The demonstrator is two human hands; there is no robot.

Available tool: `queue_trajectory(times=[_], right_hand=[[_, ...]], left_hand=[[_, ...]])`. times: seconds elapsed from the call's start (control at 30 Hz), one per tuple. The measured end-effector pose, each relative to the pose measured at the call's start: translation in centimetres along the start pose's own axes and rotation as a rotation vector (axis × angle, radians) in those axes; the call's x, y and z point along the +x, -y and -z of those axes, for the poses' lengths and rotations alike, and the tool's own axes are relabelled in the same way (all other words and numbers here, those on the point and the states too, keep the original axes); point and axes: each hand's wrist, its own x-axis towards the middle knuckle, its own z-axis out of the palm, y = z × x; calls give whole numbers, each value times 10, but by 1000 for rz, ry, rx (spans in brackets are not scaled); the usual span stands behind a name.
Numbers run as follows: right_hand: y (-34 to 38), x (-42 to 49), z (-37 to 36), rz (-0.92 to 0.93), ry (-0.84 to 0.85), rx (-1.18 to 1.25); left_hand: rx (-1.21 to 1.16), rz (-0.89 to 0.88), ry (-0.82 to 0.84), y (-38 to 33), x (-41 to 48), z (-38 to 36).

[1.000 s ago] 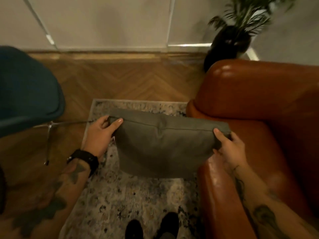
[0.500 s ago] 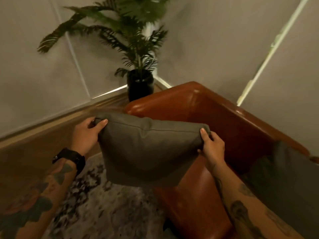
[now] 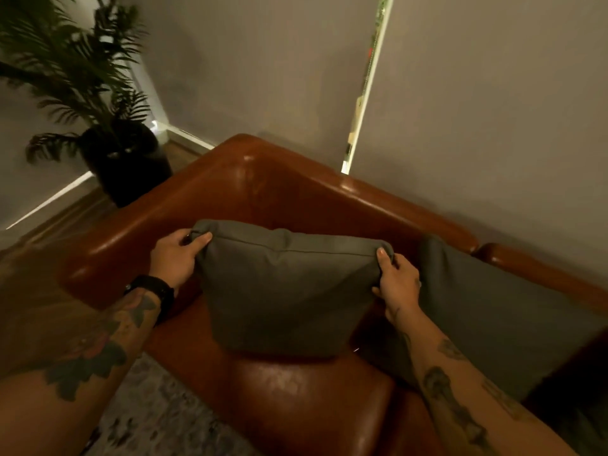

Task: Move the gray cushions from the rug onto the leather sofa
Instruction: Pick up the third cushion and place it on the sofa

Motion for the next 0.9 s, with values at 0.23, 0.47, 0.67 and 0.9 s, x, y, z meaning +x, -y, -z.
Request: queue_trajectory(times=[0.23,0.47,0.67,0.9], right_hand=[[15,48,-2,-64,-110,9],[14,72,-27,-100,-185,-66],[15,100,-62,-180,-296,-137],[36,139,-101,-246,-355,-216]], left_hand=[[94,-5,67,-37,73,-44],[153,-12,138,-56,143,-73],[206,-8,271,-52,219,-99],[195,131,436,-46,296,-120]])
